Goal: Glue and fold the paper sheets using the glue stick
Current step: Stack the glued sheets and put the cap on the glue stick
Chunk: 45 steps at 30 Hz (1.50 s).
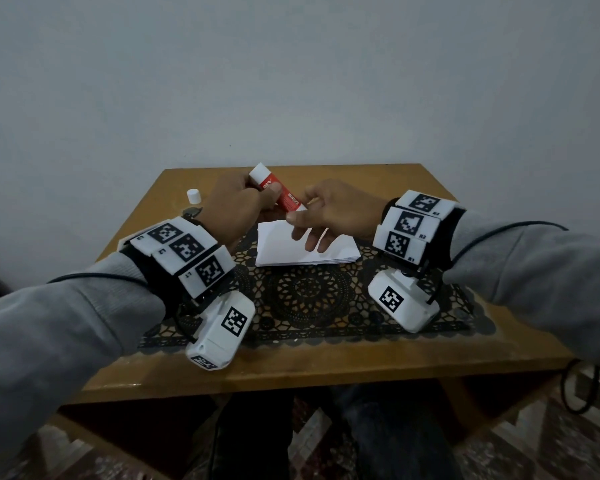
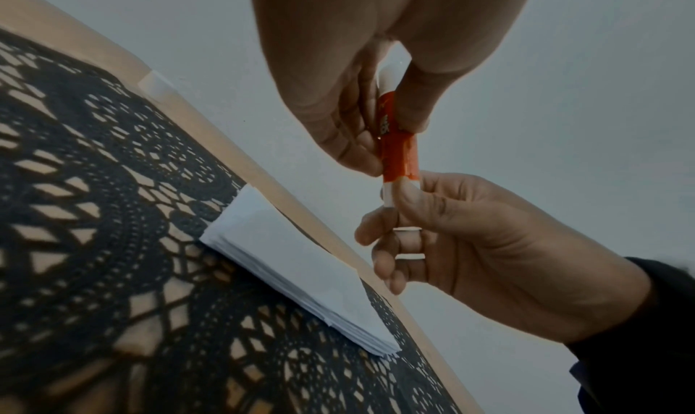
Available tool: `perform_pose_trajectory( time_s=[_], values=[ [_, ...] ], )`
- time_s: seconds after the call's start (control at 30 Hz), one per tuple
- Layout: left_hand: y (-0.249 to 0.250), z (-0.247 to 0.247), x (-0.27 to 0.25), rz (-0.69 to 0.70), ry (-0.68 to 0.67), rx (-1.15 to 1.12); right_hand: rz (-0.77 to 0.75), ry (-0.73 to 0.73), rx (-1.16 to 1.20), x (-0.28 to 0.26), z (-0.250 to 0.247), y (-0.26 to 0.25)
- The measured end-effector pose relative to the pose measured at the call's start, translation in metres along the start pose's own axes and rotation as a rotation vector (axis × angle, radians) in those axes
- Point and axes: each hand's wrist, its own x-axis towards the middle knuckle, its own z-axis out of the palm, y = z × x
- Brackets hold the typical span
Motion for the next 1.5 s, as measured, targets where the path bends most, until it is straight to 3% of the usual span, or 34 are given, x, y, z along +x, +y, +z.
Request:
perform_pose_trajectory(
  time_s=[0.1, 0.23, 0.4, 0.6, 0.77, 0.9, 1.37, 1.5],
  values=[
    [0.001, -0.001, -0.002, 0.015, -0.019, 0.03, 0.002, -0.019, -0.01, -0.001, -0.003, -0.001],
    [0.004, 0.002, -0.003, 0.009, -0.021, 0.005, -0.024, 0.059, -0.043, -0.002, 0.001, -0.002],
    [0.004, -0.002, -0.004, 0.019, -0.027, 0.017, 0.033, -0.022, 0.01, -0.002, -0.004, -0.002],
    [0.007, 0.003, -0.007, 0.026, -0.036, 0.041, -0.02, 0.059, -0.039, -0.004, 0.0, 0.0],
    [0.007, 0.003, -0.011, 0.041, -0.026, 0.06, 0.013, -0.011, -0.01, -0.006, -0.003, 0.0],
    [0.006, 0.004, -0.011, 0.047, -0.046, 0.058, -0.029, 0.052, -0.083, -0.006, -0.001, 0.0],
    [0.003, 0.004, -0.008, 0.052, -0.037, 0.065, 0.003, 0.016, -0.075, -0.006, -0.005, 0.004],
    [0.002, 0.005, -0.008, 0.048, -0.019, 0.064, -0.032, 0.081, -0.148, -0.004, -0.004, 0.006]
  ],
)
